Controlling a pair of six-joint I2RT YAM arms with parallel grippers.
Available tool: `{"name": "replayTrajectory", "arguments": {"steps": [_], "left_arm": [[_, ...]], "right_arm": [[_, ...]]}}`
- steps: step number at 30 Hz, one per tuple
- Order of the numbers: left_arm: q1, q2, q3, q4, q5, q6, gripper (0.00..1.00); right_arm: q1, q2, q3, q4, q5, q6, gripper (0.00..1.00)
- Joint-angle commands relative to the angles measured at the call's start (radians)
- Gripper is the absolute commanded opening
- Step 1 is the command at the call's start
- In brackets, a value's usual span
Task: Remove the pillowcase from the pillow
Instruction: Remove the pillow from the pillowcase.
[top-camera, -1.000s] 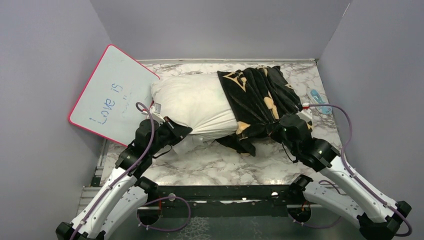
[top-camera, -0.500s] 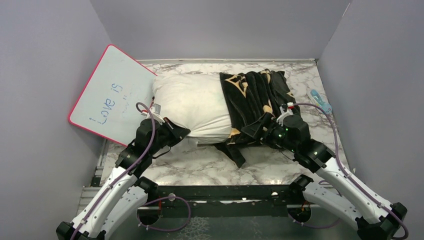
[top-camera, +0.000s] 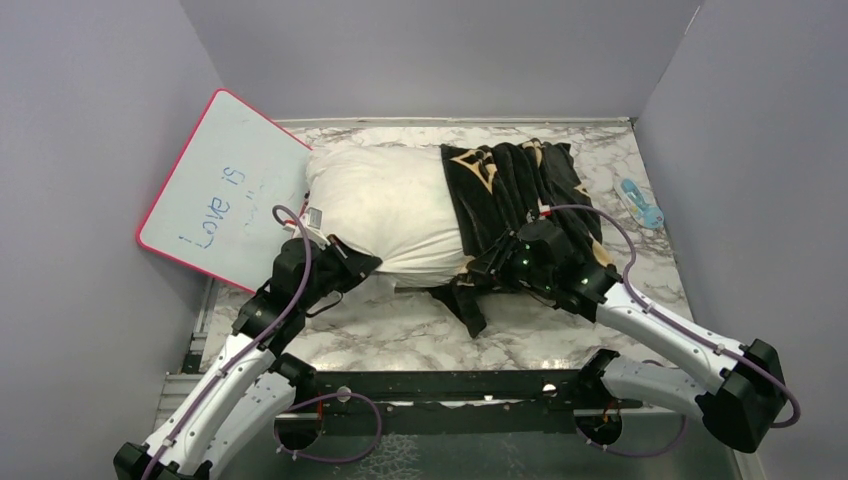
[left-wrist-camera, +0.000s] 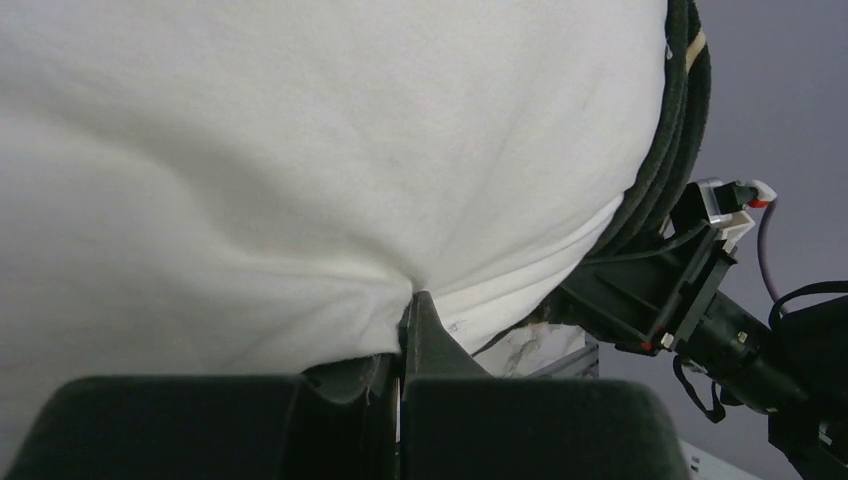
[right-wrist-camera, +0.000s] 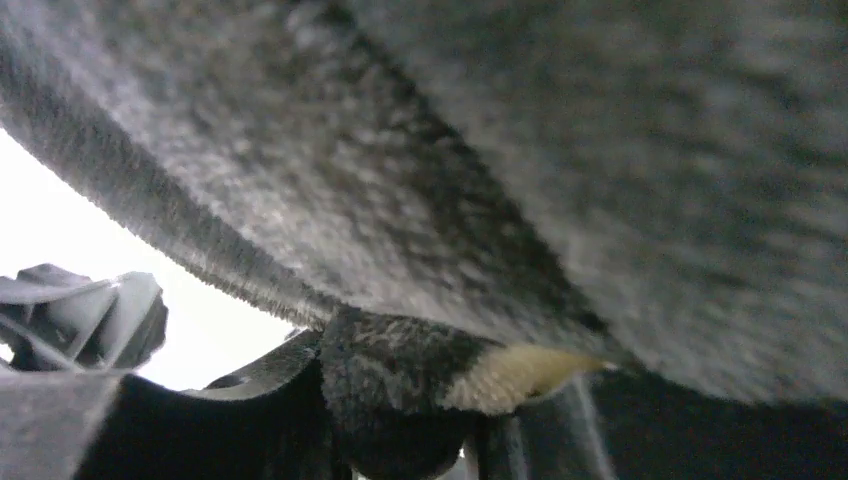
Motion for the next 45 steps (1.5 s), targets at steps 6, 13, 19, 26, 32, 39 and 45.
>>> {"name": "replayTrajectory", "arguments": {"steps": [6, 13, 19, 26, 32, 39, 45], "left_arm": [[0.008, -0.035, 0.114, -0.140, -0.145, 0.110, 0.00], [0.008, -0.061, 0.160, -0.240, -0.253, 0.126, 0.00], [0.008, -0.072, 0.139, -0.239, -0.199, 0.112, 0.00], [0.008, -0.095, 0.081, -0.228, -0.109, 0.102, 0.00], [0.008, -0.103, 0.049, -0.225, -0.092, 0.101, 0.00], [0.008, -0.105, 0.044, -0.227, -0.033, 0.105, 0.00], [0.008, -0.130, 0.051, -0.260, 0.009, 0.111, 0.00]], "right_arm": [[-0.010, -0.196, 0.063, -0.258, 0.846, -0.207, 0.01], [-0.050, -0.250, 0.083, -0.391, 0.905, -0.312, 0.01], [-0.050, -0.224, 0.076, -0.448, 0.679, -0.299, 0.02], [-0.050, -0.250, 0.200, -0.454, 0.376, -0.467, 0.25], [-0.050, -0.309, 0.337, -0.381, 0.231, -0.619, 0.63], [-0.050, -0.123, 0.483, -0.356, 0.440, -0.685, 0.76], [-0.049, 0.168, 0.623, -0.296, 0.436, -0.781, 0.86]]}}
